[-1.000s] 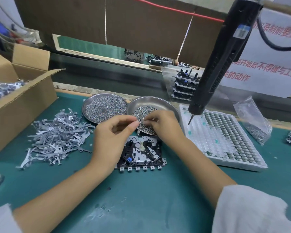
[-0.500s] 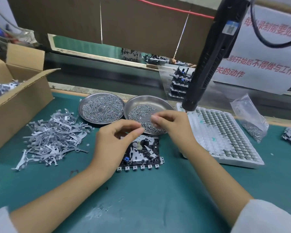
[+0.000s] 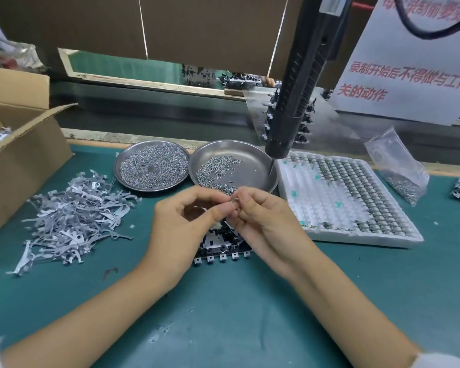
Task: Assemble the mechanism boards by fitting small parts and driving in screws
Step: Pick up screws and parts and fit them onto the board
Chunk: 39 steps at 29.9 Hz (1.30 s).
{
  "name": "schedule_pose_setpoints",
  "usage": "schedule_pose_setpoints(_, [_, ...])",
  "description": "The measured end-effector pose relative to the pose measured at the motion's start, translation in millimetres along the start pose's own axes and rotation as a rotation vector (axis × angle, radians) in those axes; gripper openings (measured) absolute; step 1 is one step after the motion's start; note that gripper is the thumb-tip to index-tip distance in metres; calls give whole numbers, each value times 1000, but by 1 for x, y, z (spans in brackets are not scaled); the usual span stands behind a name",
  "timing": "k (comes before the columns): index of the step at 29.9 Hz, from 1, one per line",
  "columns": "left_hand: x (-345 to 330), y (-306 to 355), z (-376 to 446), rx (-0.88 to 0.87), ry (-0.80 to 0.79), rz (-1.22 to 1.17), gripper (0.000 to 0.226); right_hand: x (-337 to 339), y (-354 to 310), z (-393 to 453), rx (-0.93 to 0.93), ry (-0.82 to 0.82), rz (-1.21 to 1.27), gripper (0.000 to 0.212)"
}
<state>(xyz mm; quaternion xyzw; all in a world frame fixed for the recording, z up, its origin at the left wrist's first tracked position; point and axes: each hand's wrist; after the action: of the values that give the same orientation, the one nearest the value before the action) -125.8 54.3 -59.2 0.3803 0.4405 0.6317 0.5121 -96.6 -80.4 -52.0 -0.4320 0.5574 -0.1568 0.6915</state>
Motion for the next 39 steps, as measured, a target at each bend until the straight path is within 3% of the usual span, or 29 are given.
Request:
schedule_pose_setpoints(23, [2, 2, 0, -15, -8, -41, 17, -7, -1, -5, 23, -63, -8, 16])
schedule_pose_setpoints(27, [2, 1, 0, -21, -22, -46, 17, -6, 1, -4, 58, -51, -22, 7])
schedule_pose_setpoints(30, [1, 1, -1, -21, -29, -62, 15, -1, 0, -3, 51, -8, -30, 24])
schedule_pose_setpoints(35, [0, 1, 0, -68, -37, -50, 14, -1, -11, -4, 19, 4, -282, 17])
schedule_pose_setpoints(39, [3, 0, 3, -49, -7, -28, 23, 13, -49, -11, 42, 27, -801, 14])
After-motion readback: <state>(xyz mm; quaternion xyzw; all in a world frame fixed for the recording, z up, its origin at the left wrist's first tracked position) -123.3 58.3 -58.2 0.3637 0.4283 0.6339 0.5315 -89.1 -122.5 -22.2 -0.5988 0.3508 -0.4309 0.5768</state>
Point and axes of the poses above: each hand's wrist, its own z-axis towards the middle knuckle, its own x-axis out of the back of the hand, y = z × x, and after that the axes turned 7 degrees about z, right-handed
